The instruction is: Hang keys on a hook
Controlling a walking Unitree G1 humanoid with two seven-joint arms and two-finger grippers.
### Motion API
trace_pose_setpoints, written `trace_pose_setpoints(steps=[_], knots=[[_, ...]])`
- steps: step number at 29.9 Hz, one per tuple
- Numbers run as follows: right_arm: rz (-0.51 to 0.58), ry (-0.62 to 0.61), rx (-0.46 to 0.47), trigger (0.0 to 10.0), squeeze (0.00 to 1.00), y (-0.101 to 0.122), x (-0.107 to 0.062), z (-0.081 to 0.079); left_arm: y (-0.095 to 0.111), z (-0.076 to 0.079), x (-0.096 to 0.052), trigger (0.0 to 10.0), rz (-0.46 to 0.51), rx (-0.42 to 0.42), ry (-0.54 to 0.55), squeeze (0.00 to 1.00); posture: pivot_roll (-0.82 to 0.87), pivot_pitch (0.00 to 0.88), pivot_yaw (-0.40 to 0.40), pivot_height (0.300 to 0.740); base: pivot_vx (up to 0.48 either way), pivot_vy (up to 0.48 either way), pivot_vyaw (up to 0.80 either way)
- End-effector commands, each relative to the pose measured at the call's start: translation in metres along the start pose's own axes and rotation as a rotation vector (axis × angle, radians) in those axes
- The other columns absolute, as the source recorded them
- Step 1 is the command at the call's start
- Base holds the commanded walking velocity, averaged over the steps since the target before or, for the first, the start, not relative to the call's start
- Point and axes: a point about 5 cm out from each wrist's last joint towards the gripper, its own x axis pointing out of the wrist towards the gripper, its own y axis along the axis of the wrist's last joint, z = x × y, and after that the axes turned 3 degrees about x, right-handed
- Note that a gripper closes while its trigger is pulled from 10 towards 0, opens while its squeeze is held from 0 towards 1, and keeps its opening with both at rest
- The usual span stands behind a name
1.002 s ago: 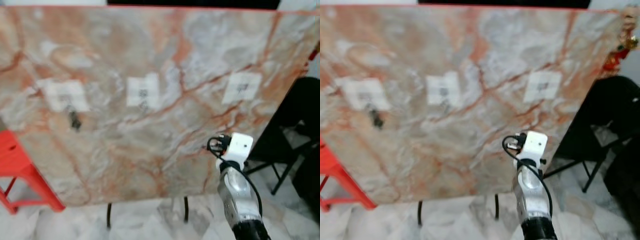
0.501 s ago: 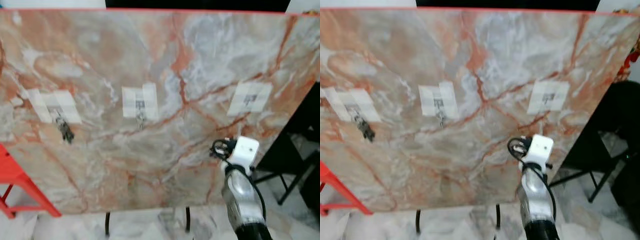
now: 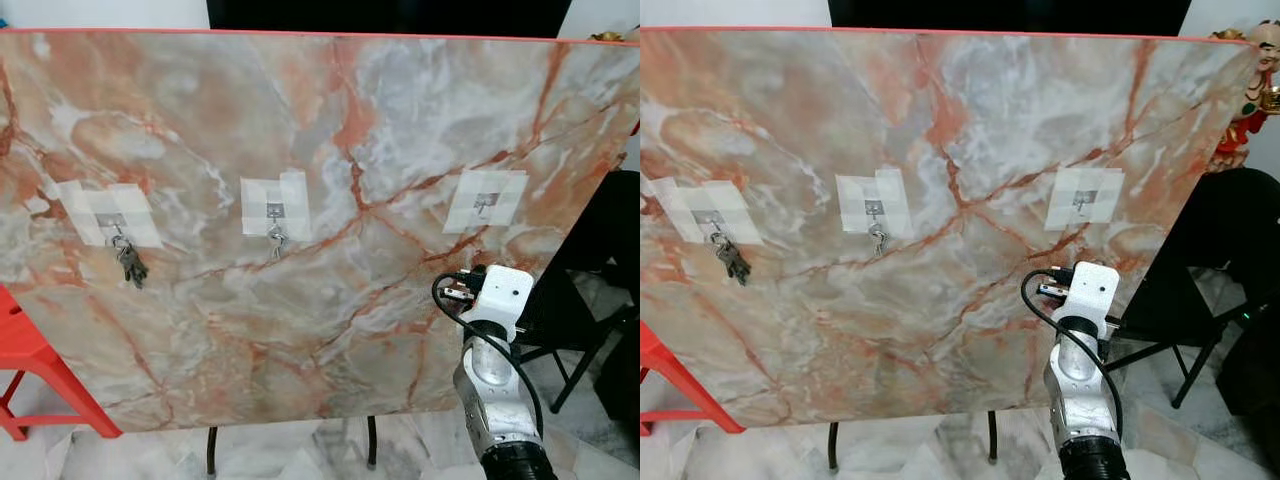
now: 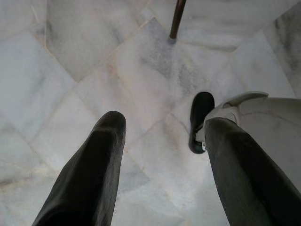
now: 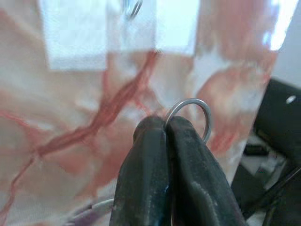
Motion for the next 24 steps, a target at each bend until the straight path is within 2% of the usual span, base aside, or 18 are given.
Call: trace_pose_setpoints(steps=[1, 14, 17, 19, 24], knots=[[0.085, -0.034, -0.019, 10.0, 0.0, 0.018, 0.008, 0.008, -0.004, 0.002, -0.001, 10.0, -0.02, 0.008, -0.001, 0.0, 0.1, 0.0, -0.064, 0.729, 0.0, 0.0, 0.0], [0.166, -0.023, -0.099, 10.0, 0.0, 0.033, 0.014, 0.011, -0.002, -0.016, -0.001, 10.0, -0.014, -0.001, 0.018, 0.0, 0.1, 0.0, -0.066, 0.729, 0.0, 0.0, 0.0], [0.171, -0.001, -0.109, 10.0, 0.0, 0.035, 0.014, 0.007, -0.004, -0.015, -0.002, 10.0, -0.016, 0.001, 0.019, 0.0, 0.1, 0.0, -0.066, 0.729, 0.0, 0.0, 0.0], [0.192, 0.025, -0.139, 10.0, 0.0, 0.037, 0.013, 0.003, -0.005, -0.009, -0.002, 10.0, -0.016, 0.002, 0.013, 0.0, 0.1, 0.0, -0.067, 0.729, 0.0, 0.0, 0.0], [0.193, 0.033, -0.132, 10.0, 0.0, 0.037, 0.014, 0.0, -0.002, 0.0, 0.0, 10.0, -0.013, 0.005, 0.003, 0.0, 0.1, 0.0, -0.067, 0.729, 0.0, 0.0, 0.0]])
